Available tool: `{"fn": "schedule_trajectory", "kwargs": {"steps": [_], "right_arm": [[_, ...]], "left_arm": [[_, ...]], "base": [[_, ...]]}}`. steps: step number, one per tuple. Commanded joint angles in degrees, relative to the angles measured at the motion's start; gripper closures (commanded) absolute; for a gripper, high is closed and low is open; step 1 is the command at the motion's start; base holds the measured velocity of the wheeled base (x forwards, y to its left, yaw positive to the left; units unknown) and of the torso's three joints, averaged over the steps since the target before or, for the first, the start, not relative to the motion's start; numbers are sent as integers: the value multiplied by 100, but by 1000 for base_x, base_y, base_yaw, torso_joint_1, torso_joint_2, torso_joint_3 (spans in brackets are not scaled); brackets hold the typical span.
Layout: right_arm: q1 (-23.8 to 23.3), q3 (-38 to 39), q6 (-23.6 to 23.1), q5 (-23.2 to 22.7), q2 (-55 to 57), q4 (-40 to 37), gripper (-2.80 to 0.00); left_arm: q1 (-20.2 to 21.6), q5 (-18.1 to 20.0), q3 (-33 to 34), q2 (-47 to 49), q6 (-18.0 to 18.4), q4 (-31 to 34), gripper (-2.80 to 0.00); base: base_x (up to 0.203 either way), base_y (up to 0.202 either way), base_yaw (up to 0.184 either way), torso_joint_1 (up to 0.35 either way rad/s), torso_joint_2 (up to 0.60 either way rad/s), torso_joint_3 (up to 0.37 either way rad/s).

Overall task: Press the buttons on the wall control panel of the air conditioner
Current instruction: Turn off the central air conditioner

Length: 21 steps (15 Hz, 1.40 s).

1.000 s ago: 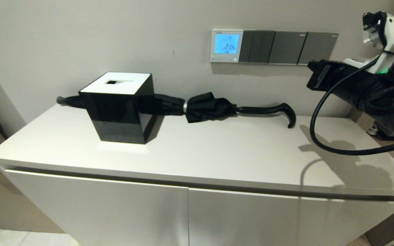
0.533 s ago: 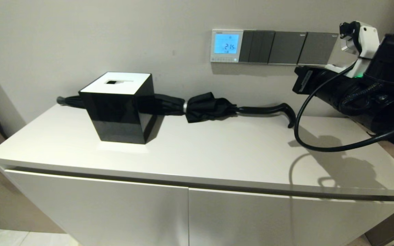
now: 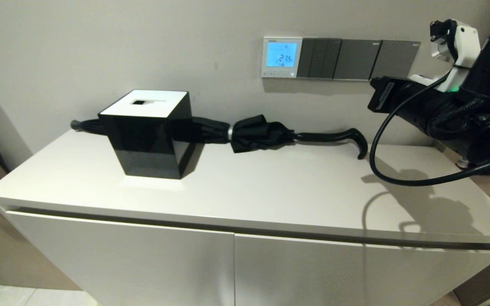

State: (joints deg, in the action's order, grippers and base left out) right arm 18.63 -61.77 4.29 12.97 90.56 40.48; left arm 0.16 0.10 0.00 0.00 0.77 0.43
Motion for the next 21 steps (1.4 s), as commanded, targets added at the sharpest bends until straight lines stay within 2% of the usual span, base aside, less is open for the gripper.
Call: {"fn": "schedule_trajectory", "kwargs": {"steps": [1, 4, 6, 8, 10, 15, 21], "right_arm": [[17, -11, -4, 12, 116, 32, 0], [27, -65, -7, 5, 358, 60, 0], [27, -154, -71, 34, 620, 414, 0], [83, -200, -370, 90, 901, 952, 0], [330, -232, -696, 273, 1147, 1389, 0], [880, -368, -986, 435, 1536, 1636, 0], [879, -434, -1726, 634, 2021, 2749, 0]], "left_arm": [[2, -1, 0, 0, 2, 1, 0], [2, -1, 0, 0, 2, 1, 0], [2, -1, 0, 0, 2, 1, 0], [2, -1, 0, 0, 2, 1, 0], [2, -1, 0, 0, 2, 1, 0], [2, -1, 0, 0, 2, 1, 0], [2, -1, 0, 0, 2, 1, 0]], "base": [[0, 0, 0, 0, 0, 0], [0, 0, 0, 0, 0, 0], [0, 0, 0, 0, 0, 0], [0, 0, 0, 0, 0, 0], [0, 0, 0, 0, 0, 0], [0, 0, 0, 0, 0, 0], [0, 0, 0, 0, 0, 0]]}}
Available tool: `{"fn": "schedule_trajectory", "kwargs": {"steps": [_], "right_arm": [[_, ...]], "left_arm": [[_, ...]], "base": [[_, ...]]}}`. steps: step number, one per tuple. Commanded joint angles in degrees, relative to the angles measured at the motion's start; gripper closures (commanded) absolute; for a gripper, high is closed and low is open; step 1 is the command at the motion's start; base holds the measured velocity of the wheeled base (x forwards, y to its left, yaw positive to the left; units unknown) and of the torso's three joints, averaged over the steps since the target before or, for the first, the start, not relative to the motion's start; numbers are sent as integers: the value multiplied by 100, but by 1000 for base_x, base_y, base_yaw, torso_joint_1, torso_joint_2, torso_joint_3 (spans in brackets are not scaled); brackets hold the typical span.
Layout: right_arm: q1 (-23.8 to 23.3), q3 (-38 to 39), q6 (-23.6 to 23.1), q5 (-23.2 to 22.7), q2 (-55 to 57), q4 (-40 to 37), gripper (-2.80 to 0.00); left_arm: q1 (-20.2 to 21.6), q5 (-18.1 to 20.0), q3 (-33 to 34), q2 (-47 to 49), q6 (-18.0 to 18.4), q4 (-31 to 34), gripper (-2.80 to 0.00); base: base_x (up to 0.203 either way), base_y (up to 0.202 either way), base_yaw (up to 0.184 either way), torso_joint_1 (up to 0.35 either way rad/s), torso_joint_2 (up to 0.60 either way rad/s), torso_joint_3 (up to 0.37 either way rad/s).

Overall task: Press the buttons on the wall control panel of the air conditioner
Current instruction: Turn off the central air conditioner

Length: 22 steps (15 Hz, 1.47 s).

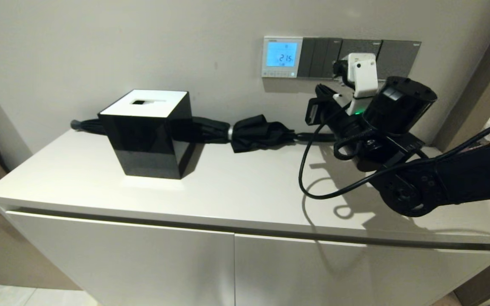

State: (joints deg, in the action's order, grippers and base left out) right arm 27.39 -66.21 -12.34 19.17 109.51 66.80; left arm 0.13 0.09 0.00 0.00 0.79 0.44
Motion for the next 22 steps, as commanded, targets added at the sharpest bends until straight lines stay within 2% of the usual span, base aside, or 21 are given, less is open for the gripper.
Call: {"fn": "schedule_trajectory", "kwargs": {"steps": [1, 5, 10, 14, 18, 20, 22], "right_arm": [[3, 30, -220, 23, 167, 337, 0], [12, 38, -473, 27, 376, 691, 0], [12, -11, -1129, 12, 711, 1651, 0], [11, -32, -1156, 57, 920, 1931, 0], [64, -335, -1142, 553, 1033, 2086, 0], [123, -581, -1139, 962, 1274, 2086, 0], [192, -734, -1130, 1051, 1438, 2086, 0]], "left_arm": [[4, 0, 0, 0, 0, 0, 0], [4, 0, 0, 0, 0, 0, 0], [4, 0, 0, 0, 0, 0, 0], [4, 0, 0, 0, 0, 0, 0], [4, 0, 0, 0, 0, 0, 0], [4, 0, 0, 0, 0, 0, 0], [4, 0, 0, 0, 0, 0, 0]], "base": [[0, 0, 0, 0, 0, 0], [0, 0, 0, 0, 0, 0], [0, 0, 0, 0, 0, 0], [0, 0, 0, 0, 0, 0], [0, 0, 0, 0, 0, 0], [0, 0, 0, 0, 0, 0], [0, 0, 0, 0, 0, 0]]}}
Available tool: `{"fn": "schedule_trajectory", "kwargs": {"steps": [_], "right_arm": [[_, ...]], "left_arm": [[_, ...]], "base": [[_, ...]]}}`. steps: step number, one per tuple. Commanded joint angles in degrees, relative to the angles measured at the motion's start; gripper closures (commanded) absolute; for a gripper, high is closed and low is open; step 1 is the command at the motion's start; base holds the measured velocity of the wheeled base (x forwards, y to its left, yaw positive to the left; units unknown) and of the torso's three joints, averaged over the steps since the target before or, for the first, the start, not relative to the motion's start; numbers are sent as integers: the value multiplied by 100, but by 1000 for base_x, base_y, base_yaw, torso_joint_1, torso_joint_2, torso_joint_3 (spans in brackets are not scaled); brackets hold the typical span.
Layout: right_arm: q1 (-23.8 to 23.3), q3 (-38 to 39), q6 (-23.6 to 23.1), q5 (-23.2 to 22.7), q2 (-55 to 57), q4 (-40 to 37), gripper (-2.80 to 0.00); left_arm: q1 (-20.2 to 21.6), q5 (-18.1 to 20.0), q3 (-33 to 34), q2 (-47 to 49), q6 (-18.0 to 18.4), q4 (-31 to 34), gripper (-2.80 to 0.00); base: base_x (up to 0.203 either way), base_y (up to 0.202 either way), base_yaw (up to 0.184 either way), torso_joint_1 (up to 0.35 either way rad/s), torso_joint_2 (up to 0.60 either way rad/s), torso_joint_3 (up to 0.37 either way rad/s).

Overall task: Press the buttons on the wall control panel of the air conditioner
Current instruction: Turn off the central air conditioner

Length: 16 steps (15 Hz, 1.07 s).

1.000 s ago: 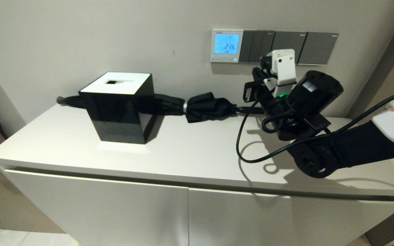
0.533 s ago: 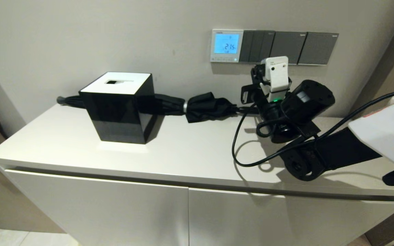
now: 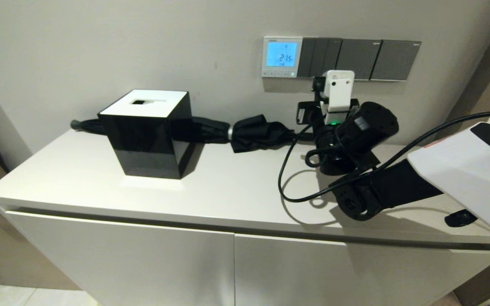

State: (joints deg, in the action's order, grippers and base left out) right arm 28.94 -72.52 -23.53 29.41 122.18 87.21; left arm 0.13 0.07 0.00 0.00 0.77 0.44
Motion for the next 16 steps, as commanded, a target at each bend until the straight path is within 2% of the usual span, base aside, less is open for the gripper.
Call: {"fn": "schedule_trajectory", "kwargs": {"steps": [1, 16], "right_arm": [[41, -197, -12, 29, 247, 46, 0], [42, -1456, -3, -83, 798, -237, 0]], "left_arm": [[4, 1, 0, 0, 2, 0, 0], [4, 1, 0, 0, 2, 0, 0]], "base": [[0, 0, 0, 0, 0, 0], [0, 0, 0, 0, 0, 0]]}}
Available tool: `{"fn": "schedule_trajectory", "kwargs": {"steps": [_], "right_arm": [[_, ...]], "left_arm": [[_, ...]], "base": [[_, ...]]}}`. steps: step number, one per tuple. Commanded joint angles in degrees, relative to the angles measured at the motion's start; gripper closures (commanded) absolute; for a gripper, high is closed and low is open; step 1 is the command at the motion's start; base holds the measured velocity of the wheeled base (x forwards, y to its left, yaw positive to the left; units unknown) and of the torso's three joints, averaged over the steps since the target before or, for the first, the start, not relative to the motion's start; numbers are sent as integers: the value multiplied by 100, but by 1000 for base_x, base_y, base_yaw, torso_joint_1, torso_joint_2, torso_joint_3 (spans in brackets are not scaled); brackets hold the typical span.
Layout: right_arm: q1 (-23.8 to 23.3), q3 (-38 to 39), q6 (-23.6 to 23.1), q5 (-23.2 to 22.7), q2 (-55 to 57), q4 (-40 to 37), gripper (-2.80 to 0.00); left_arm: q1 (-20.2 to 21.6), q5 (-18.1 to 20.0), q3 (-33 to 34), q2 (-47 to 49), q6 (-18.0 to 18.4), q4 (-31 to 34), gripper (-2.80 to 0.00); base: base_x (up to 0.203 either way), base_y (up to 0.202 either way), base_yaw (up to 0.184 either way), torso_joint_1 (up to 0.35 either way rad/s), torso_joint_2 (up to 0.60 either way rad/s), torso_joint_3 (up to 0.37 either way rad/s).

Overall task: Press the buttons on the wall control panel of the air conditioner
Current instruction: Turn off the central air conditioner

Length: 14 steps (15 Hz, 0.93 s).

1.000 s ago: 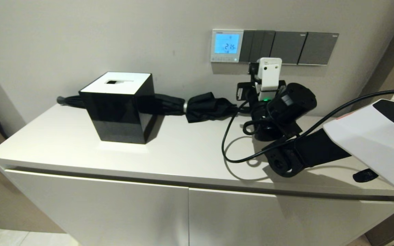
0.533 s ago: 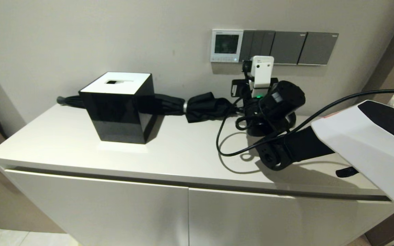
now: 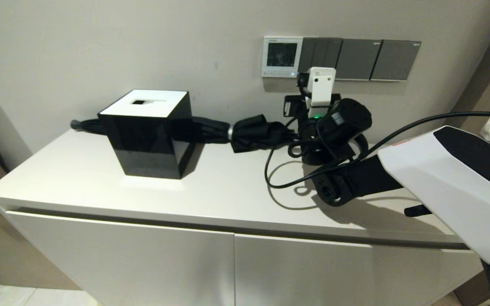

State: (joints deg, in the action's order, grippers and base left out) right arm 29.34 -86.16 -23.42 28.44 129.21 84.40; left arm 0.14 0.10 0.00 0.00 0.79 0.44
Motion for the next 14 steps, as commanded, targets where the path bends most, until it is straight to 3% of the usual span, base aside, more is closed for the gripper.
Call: {"fn": "schedule_trajectory", "kwargs": {"steps": [1, 14], "right_arm": [[1, -204, -14, -4, 146, 28, 0], [54, -718, -22, -32, 325, -178, 0]], "left_arm": [[4, -1, 0, 0, 0, 0, 0], [4, -1, 0, 0, 0, 0, 0]], "base": [[0, 0, 0, 0, 0, 0], [0, 0, 0, 0, 0, 0]]}}
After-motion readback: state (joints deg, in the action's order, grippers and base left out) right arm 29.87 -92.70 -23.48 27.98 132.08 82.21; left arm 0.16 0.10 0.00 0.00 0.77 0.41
